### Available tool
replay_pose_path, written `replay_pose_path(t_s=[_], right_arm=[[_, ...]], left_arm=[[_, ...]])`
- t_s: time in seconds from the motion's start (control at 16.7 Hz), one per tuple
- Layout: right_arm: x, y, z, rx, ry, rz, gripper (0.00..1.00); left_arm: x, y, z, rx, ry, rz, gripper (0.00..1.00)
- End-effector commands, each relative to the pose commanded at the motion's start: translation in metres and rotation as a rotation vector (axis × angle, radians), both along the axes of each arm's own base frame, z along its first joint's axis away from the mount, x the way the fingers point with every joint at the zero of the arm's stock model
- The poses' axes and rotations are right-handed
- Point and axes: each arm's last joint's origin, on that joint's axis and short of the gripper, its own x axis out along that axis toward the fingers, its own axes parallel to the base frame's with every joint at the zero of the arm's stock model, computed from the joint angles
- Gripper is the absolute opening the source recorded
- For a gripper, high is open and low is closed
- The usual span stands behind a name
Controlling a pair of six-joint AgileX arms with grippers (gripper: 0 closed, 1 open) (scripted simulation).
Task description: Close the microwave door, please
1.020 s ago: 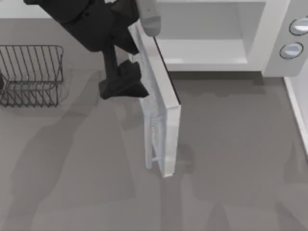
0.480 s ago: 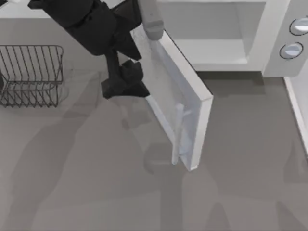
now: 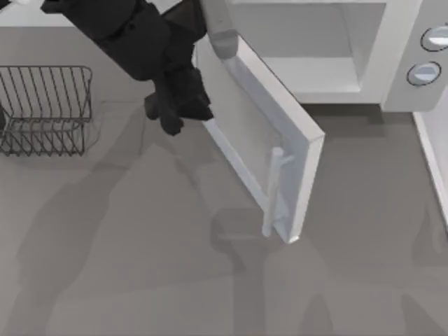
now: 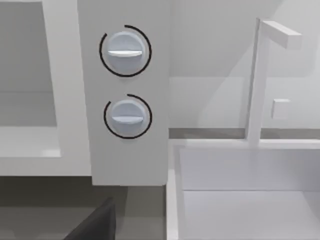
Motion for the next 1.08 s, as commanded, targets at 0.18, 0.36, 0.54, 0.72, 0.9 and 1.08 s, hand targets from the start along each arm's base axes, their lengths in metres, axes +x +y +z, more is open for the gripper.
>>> replay_pose_path(t_s=[0.18, 0.36, 0.54, 0.72, 0.9, 1.08], right_arm=[[0.0, 0.0, 0.0, 0.0, 0.0, 0.0, 1.0], [0.0, 0.0, 0.0, 0.0, 0.0, 0.0, 1.0], [0.0, 0.0, 0.0, 0.0, 0.0, 0.0, 1.0], [0.0, 0.0, 0.0, 0.0, 0.0, 0.0, 1.0], [0.0, 0.0, 0.0, 0.0, 0.0, 0.0, 1.0], [0.0, 0.0, 0.0, 0.0, 0.0, 0.0, 1.0]], left_arm=[[0.0, 0.0, 0.0, 0.0, 0.0, 0.0, 0.0], [0.0, 0.0, 0.0, 0.0, 0.0, 0.0, 0.0], [0.0, 0.0, 0.0, 0.0, 0.0, 0.0, 0.0], [0.0, -0.003, 0.001, -0.001, -0.002, 0.001, 0.0], [0.0, -0.016, -0.003, 0.006, 0.011, 0.003, 0.0], [0.0, -0.019, 0.0, 0.0, 0.0, 0.002, 0.0]])
